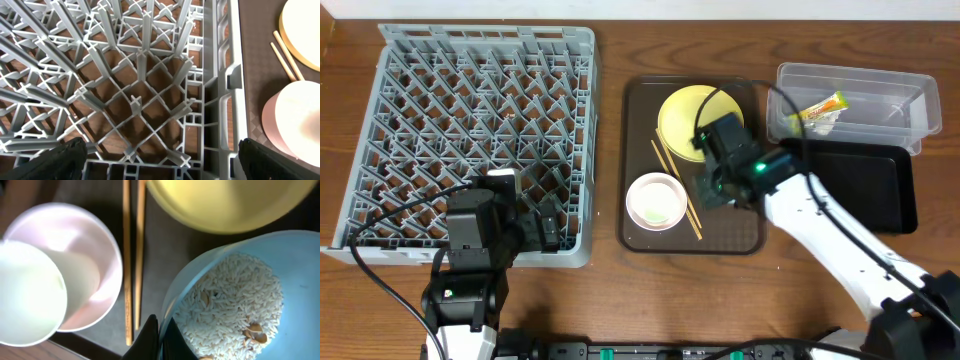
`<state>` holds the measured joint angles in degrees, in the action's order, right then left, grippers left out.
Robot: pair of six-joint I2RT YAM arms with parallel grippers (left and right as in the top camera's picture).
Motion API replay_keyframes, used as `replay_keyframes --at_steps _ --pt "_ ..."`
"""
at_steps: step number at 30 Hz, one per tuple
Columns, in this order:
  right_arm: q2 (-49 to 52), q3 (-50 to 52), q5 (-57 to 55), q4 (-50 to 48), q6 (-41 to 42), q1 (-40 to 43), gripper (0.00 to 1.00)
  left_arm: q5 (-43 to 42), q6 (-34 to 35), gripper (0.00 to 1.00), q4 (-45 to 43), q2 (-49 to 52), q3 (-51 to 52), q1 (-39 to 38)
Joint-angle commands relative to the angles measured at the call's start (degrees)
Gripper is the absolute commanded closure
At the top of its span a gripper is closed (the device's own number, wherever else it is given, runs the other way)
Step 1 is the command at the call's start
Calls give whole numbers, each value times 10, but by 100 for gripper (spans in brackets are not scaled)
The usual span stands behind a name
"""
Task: Sort waste into correct bins and load items into the dishwasher
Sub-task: 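Grip the light-blue bowl rim and carry it over the black tray, then tilt the bowl to pour the rice onto the black tray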
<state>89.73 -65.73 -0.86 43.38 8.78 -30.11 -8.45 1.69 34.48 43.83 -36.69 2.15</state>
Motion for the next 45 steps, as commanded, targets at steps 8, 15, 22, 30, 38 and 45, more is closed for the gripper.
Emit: replay_keyframes --at_steps 8,15,22,30,38,45 --pt "-42 -31 83 28 36 156 99 1 5 1 0 -1 -14 -2" --pt "-41 -24 179 44 29 262 99 1 5 1 0 -1 -14 -2" --pt "-40 -7 259 44 24 338 99 1 5 1 0 -1 -14 -2" --pt "-39 69 400 -4 23 430 99 1 5 1 0 -1 -14 -2" --pt "-39 126 532 -61 23 494 99 1 6 1 0 -1 -14 -2" --pt "-39 156 635 -99 30 555 99 1 6 1 0 -1 -14 -2"
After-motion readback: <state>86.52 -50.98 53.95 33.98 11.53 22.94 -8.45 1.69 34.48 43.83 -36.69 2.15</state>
